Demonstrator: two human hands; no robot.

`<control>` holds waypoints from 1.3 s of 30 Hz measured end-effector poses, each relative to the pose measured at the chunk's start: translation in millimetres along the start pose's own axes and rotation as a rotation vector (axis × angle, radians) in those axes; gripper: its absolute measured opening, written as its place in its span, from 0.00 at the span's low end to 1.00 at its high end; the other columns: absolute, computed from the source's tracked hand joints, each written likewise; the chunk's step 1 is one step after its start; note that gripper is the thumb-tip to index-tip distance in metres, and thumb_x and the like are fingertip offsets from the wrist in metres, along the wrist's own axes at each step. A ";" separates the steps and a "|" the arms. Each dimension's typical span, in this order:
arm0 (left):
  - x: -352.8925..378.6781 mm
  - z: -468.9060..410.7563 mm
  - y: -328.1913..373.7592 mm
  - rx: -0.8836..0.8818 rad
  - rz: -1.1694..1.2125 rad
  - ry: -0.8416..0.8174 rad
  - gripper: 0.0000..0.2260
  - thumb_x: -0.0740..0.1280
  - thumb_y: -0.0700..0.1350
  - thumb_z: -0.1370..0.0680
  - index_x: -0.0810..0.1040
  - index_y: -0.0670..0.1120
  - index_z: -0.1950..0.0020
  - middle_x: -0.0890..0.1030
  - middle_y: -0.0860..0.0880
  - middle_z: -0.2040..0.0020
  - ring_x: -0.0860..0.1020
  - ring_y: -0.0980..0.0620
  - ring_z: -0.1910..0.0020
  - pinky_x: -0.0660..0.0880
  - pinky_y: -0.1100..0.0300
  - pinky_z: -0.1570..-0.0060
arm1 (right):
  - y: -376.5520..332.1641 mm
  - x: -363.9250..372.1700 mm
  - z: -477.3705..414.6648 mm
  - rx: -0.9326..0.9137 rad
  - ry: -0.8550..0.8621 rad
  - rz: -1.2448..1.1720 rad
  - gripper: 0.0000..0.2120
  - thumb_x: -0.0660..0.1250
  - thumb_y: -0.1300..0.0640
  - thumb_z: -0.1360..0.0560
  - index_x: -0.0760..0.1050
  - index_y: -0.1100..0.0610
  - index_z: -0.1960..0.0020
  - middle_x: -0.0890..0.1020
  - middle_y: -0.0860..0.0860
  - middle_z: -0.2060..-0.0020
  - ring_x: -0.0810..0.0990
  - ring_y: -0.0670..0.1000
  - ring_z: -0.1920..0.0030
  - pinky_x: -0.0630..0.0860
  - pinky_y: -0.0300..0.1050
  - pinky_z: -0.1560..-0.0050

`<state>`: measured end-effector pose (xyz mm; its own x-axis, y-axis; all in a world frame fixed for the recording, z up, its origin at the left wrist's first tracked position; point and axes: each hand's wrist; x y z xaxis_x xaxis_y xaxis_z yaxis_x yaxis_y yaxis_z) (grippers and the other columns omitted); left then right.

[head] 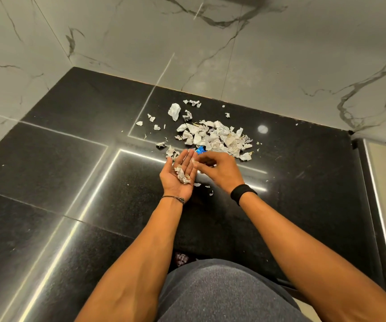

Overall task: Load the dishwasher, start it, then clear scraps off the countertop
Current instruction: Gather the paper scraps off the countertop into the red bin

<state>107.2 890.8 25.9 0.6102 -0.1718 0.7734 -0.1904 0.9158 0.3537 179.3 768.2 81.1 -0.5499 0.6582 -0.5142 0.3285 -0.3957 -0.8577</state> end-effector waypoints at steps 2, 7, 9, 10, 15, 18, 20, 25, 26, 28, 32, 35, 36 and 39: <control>2.9 0.6 -6.6 -0.019 -0.035 -0.008 0.22 0.55 0.54 0.16 0.80 0.40 0.38 0.82 0.40 0.41 0.81 0.44 0.44 0.74 0.52 0.41 | -12.6 6.4 -2.5 -0.036 -0.013 -0.020 0.10 0.76 0.55 0.27 0.84 0.54 0.47 0.86 0.47 0.56 0.84 0.42 0.55 0.79 0.36 0.49; 5.6 0.1 -10.3 -0.028 0.027 -0.039 0.22 0.51 0.52 0.14 0.79 0.40 0.38 0.83 0.39 0.40 0.84 0.42 0.44 0.76 0.48 0.40 | -22.5 13.6 0.2 -0.094 -0.061 0.175 0.08 0.75 0.53 0.26 0.84 0.51 0.47 0.86 0.48 0.56 0.83 0.46 0.53 0.79 0.45 0.48; 2.8 -1.1 -8.2 -0.028 0.048 -0.044 0.22 0.51 0.51 0.14 0.78 0.39 0.36 0.82 0.39 0.38 0.83 0.42 0.41 0.75 0.47 0.36 | -21.7 11.9 1.2 -0.091 -0.066 0.159 0.09 0.74 0.52 0.25 0.84 0.50 0.45 0.86 0.48 0.53 0.83 0.46 0.51 0.79 0.46 0.46; 1.5 -2.2 -7.8 -0.031 0.046 -0.049 0.22 0.51 0.51 0.14 0.78 0.38 0.35 0.82 0.39 0.38 0.83 0.42 0.41 0.73 0.47 0.32 | -21.1 11.0 0.9 -0.091 -0.072 0.153 0.09 0.73 0.52 0.24 0.84 0.50 0.45 0.87 0.47 0.52 0.83 0.46 0.50 0.79 0.46 0.44; 1.7 -1.6 -8.2 -0.038 0.040 -0.049 0.23 0.52 0.53 0.14 0.78 0.39 0.35 0.82 0.39 0.38 0.81 0.42 0.37 0.75 0.48 0.33 | -22.1 13.1 -2.5 -0.081 -0.119 0.174 0.10 0.68 0.55 0.21 0.84 0.51 0.42 0.86 0.49 0.50 0.82 0.48 0.49 0.78 0.48 0.45; -0.5 -1.2 -7.2 -0.040 0.038 -0.031 0.22 0.53 0.53 0.14 0.78 0.39 0.34 0.80 0.38 0.35 0.78 0.40 0.34 0.73 0.47 0.32 | -23.3 15.2 -1.9 -0.082 -0.122 0.206 0.09 0.69 0.56 0.22 0.84 0.50 0.44 0.86 0.48 0.51 0.82 0.47 0.51 0.78 0.47 0.47; -3.0 -0.2 -4.8 -0.033 0.025 -0.040 0.22 0.53 0.53 0.15 0.78 0.39 0.35 0.80 0.39 0.35 0.79 0.40 0.36 0.74 0.48 0.33 | -22.4 15.0 -1.6 -0.070 -0.069 0.191 0.07 0.72 0.55 0.25 0.85 0.50 0.48 0.86 0.46 0.55 0.82 0.45 0.54 0.78 0.47 0.49; -8.7 3.2 4.8 -0.059 0.067 -0.049 0.21 0.55 0.52 0.15 0.79 0.38 0.38 0.80 0.38 0.35 0.82 0.42 0.40 0.81 0.51 0.42 | -6.4 4.3 -0.4 0.037 0.015 0.196 0.05 0.73 0.59 0.26 0.85 0.54 0.51 0.86 0.49 0.56 0.82 0.48 0.56 0.79 0.48 0.47; -10.2 3.3 5.6 -0.066 0.081 -0.045 0.21 0.55 0.52 0.15 0.79 0.37 0.38 0.80 0.37 0.35 0.81 0.41 0.38 0.79 0.49 0.38 | -0.7 0.2 0.8 0.057 -0.024 0.255 0.06 0.72 0.60 0.26 0.85 0.55 0.50 0.86 0.49 0.55 0.82 0.48 0.55 0.79 0.49 0.46; -12.1 3.9 5.7 -0.082 0.094 -0.041 0.21 0.57 0.51 0.15 0.80 0.36 0.39 0.80 0.36 0.35 0.80 0.40 0.36 0.76 0.46 0.34 | 10.6 -6.6 5.4 0.102 -0.147 0.376 0.09 0.72 0.62 0.26 0.84 0.54 0.47 0.86 0.50 0.52 0.82 0.48 0.53 0.79 0.48 0.44; -12.3 7.2 0.6 -0.106 0.106 -0.050 0.22 0.56 0.52 0.15 0.80 0.36 0.39 0.79 0.36 0.35 0.81 0.39 0.37 0.78 0.47 0.38 | 21.2 -9.8 20.8 0.159 -0.368 0.467 0.19 0.75 0.61 0.27 0.80 0.56 0.37 0.84 0.52 0.44 0.82 0.51 0.46 0.78 0.49 0.41; -11.8 11.1 -3.5 -0.126 0.101 -0.055 0.22 0.57 0.52 0.15 0.79 0.36 0.39 0.78 0.36 0.33 0.80 0.39 0.36 0.78 0.46 0.37 | 24.4 -6.5 28.5 0.097 -0.399 0.548 0.21 0.75 0.59 0.27 0.78 0.54 0.34 0.80 0.53 0.43 0.79 0.54 0.44 0.77 0.51 0.42; -12.2 11.7 -4.3 -0.130 0.102 -0.057 0.22 0.57 0.52 0.15 0.79 0.36 0.38 0.78 0.36 0.33 0.80 0.39 0.36 0.77 0.46 0.37 | 25.0 -5.8 30.0 0.072 -0.396 0.568 0.21 0.74 0.59 0.27 0.78 0.54 0.34 0.79 0.53 0.43 0.78 0.54 0.44 0.77 0.52 0.42; -13.1 15.7 -5.5 -0.137 0.099 -0.064 0.22 0.57 0.52 0.15 0.78 0.35 0.37 0.77 0.35 0.32 0.79 0.39 0.35 0.76 0.46 0.35 | 27.1 -7.0 35.7 -0.014 -0.394 0.629 0.18 0.72 0.60 0.26 0.80 0.54 0.36 0.80 0.52 0.44 0.78 0.55 0.44 0.76 0.53 0.44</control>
<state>88.2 882.3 22.1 0.5427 -0.0972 0.8343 -0.1374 0.9696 0.2023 164.6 730.0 61.5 -0.4885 0.0299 -0.8720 0.6809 -0.6119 -0.4024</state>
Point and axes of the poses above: each hand's wrist, its own z-axis away from the middle knuckle, its own x-axis out of the palm, y = z × x
